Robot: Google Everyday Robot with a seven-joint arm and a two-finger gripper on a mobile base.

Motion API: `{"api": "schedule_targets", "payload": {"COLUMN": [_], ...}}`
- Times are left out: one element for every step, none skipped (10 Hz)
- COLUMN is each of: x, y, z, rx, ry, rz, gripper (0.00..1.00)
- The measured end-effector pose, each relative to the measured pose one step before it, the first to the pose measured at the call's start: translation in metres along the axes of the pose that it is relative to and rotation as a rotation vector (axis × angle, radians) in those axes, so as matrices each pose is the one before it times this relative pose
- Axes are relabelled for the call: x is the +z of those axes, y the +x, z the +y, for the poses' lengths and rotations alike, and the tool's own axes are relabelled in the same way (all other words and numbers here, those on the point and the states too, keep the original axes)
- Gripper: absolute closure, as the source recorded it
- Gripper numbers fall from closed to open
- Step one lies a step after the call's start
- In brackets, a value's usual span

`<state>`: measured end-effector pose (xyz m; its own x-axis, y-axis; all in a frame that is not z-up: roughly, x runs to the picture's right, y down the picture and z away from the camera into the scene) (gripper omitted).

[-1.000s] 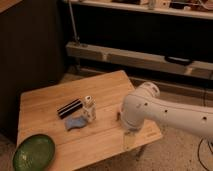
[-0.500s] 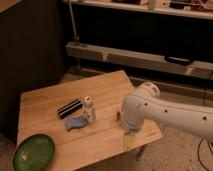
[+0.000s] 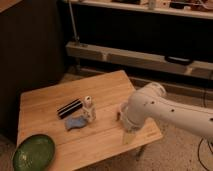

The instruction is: Knock the bottle over

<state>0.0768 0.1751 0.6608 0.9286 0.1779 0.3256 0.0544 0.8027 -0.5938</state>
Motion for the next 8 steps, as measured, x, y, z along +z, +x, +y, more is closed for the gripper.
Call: {"api": "schedule_targets", "payload": {"x": [0.00201, 0.00684, 0.00790, 0.00750, 0.00644, 0.00235, 0.00205, 0.00097], "y": [-0.01304, -0.01743, -0.01241, -0.01104, -0.01049, -0.00287, -0.00215, -0.00181], "z": [-0.00626, -0.00882, -0.00788, -0.00940, -0.01315, -0.01462, -0.01405, -0.02665], "rx": [-0.03904, -0.04680, -0.03432, -0.03389, -0.03998, -0.01944, -0.01655, -0.02263], "ry": [-0.00782, -0.01928, -0.01563, -0.01240, -0.00977, -0.00550, -0.00681, -0.00748], "rz": [-0.07744, -0.04499, -0.01010, -0.00570, -0.00545, -0.00617, -0.00882, -0.01631], "gripper": [0.64, 0.76, 0.86, 0.95, 1.00, 1.00, 1.00, 1.00]}}
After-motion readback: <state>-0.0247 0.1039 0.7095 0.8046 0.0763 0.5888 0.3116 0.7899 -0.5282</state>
